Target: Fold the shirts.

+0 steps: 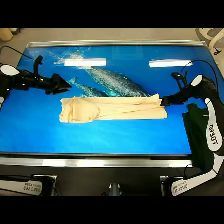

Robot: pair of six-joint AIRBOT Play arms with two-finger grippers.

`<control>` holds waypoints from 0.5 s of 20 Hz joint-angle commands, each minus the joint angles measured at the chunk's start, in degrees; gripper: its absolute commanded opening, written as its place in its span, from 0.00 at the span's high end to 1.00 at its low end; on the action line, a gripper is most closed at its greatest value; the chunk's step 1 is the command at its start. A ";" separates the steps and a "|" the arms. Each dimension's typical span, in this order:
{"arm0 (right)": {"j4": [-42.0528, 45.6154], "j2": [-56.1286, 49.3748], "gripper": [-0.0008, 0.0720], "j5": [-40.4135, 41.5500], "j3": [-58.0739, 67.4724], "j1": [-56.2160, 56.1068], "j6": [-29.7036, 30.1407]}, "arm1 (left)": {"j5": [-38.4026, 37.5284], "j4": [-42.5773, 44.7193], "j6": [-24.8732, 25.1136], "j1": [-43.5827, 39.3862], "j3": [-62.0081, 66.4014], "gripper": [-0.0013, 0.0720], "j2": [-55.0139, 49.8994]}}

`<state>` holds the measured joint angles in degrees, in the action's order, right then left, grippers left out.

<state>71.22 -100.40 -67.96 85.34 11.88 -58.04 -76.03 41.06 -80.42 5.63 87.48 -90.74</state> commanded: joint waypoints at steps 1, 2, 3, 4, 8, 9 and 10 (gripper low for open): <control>-4.13 -2.54 0.01 -3.87 0.22 1.90 -0.74 | -0.44 -0.17 1.18 -2.56 0.44 0.45 5.88; -4.39 -3.37 0.01 -4.52 0.11 1.90 -0.94 | -0.44 -0.17 1.18 -3.78 0.44 0.45 6.95; -6.16 -4.26 0.02 -5.16 0.11 1.90 -1.31 | -0.44 -0.15 1.18 -5.05 0.44 0.45 7.74; -9.44 -5.18 0.02 -6.21 0.11 1.90 -1.29 | -0.46 -0.17 1.16 -6.21 0.44 0.45 8.28; -14.82 -7.28 0.07 -7.37 0.04 0.48 -1.40 | -0.33 -0.13 1.16 -11.02 0.44 0.45 8.72; -14.71 -7.39 0.08 -6.82 0.00 -0.48 -1.51 | 0.22 -0.13 1.16 -12.17 0.44 0.45 8.66; -14.67 -7.39 0.16 -6.47 0.00 -1.53 -1.51 | 1.16 -0.11 1.16 -13.31 0.42 0.45 8.59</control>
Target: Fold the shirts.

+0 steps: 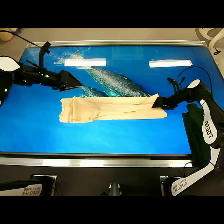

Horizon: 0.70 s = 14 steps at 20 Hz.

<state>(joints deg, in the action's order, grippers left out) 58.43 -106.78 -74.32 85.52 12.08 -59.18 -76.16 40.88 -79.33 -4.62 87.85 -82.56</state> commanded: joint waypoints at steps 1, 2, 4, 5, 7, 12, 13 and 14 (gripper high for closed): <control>-2.03 -0.98 0.50 -0.02 -0.09 -2.75 -0.35 | 2.58 0.07 0.07 -4.15 0.00 0.45 0.31; -3.04 -0.83 0.96 -0.02 0.11 -3.43 -0.15 | 4.33 0.07 0.04 -5.25 -0.11 0.46 0.11; -8.00 1.46 0.96 -1.01 0.20 -3.37 3.76 | 10.88 0.68 0.92 -8.09 -1.07 0.93 -1.27; -9.66 4.11 0.97 -1.14 0.20 -3.19 4.90 | 14.49 1.03 2.05 -9.62 -1.64 0.94 -2.67; -9.88 11.45 0.97 -2.14 0.20 -3.37 4.83 | 19.39 0.83 -0.26 -12.85 -2.01 0.94 -7.76; -10.40 29.62 0.97 -6.93 0.17 -5.99 1.73 | 21.92 -13.97 0.59 -22.18 -2.01 0.94 -23.85; -10.40 32.54 0.97 -9.25 0.17 -6.27 0.63 | 22.99 -16.63 1.22 -23.98 -2.01 0.94 -25.86; -10.38 34.95 0.97 -10.99 0.17 -6.16 -0.66 | 24.68 -19.02 1.16 -25.83 -2.01 0.94 -27.47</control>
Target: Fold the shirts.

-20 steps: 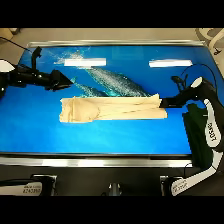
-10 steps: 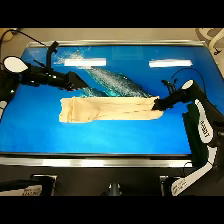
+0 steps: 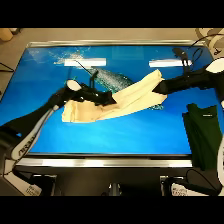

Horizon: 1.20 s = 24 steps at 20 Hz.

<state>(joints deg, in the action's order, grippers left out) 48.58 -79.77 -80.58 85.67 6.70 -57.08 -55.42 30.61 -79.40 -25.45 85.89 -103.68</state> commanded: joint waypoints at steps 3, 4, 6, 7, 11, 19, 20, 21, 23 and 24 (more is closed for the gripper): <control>-0.46 13.31 0.97 -8.37 0.02 -0.79 -5.53 | 12.66 -17.25 0.98 -11.23 -0.04 0.94 -8.24; -0.42 14.34 0.97 -8.46 0.02 -0.79 -6.38 | 16.15 -19.43 1.01 -13.09 0.13 0.94 -8.22; -0.33 14.60 0.97 -8.31 0.00 -0.79 -6.62 | 19.08 -19.63 1.11 -14.03 1.03 0.95 -7.34; -0.28 14.21 0.97 -7.37 -0.04 -0.81 -6.84 | 19.12 -18.51 1.53 -13.20 1.01 0.95 -6.05; -0.61 10.03 0.97 2.93 -0.04 -7.19 -7.63 | 15.76 0.59 0.85 -4.11 0.90 0.95 6.32; -14.14 -14.29 0.97 30.67 -0.02 -34.21 -7.41 | 8.26 21.99 -7.63 24.57 0.90 0.95 38.82; -18.36 -17.99 0.96 32.30 -0.02 -36.44 -7.13 | 8.24 21.99 -8.96 26.23 0.90 0.95 41.51; -22.08 -20.92 0.92 34.03 -0.02 -38.14 -5.62 | 8.39 21.99 -9.66 27.06 0.90 0.95 43.69; -27.15 -24.65 0.18 36.41 -0.02 -39.98 -4.42 | 8.26 21.99 -9.62 27.15 0.90 0.95 46.82; -26.53 -24.94 0.13 35.85 -0.02 -39.69 -4.37 | 7.74 21.94 -9.62 27.12 0.90 0.95 47.67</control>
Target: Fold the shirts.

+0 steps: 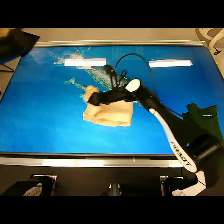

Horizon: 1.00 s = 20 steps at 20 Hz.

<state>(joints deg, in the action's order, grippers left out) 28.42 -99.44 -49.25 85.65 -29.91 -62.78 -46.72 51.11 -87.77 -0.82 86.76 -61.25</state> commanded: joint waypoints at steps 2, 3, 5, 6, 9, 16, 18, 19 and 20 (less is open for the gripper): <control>-1.60 -3.63 0.13 -0.35 0.00 -0.09 1.33 | -3.08 1.66 -1.16 2.54 0.02 0.95 5.79; 2.75 -2.03 0.13 -3.30 0.00 2.45 1.29 | -4.07 1.97 -0.70 2.51 0.02 0.95 5.70; 15.10 2.58 0.13 -9.51 -0.02 9.66 -0.70 | -5.03 4.07 -0.57 2.51 -0.22 0.95 5.46; 21.33 4.79 0.13 -12.57 -0.02 13.44 -1.95 | -4.90 4.48 -0.57 2.54 -0.61 0.95 5.46; 38.97 7.85 0.13 -26.40 -0.63 23.96 -5.18 | -4.92 5.33 -0.55 2.54 -1.84 0.95 5.31; 29.92 6.97 0.03 -15.96 -10.84 18.18 -4.46 | -4.96 5.46 -0.61 2.51 -5.22 0.95 4.98; 31.65 4.57 0.01 -11.43 -10.84 16.00 -9.05 | -4.94 5.46 -0.79 2.51 -5.33 0.95 4.98; 29.31 3.10 0.01 -11.02 -10.84 16.00 -11.13 | -4.98 5.46 -0.79 2.51 -5.33 0.95 5.05; 27.08 2.25 0.01 -10.60 -10.84 16.22 -10.99 | -4.96 5.46 -0.76 2.51 -5.33 0.95 5.14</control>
<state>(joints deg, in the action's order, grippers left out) 58.76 -94.89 -63.88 75.42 -12.32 -70.52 -51.70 56.53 -88.38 1.65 81.73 -56.23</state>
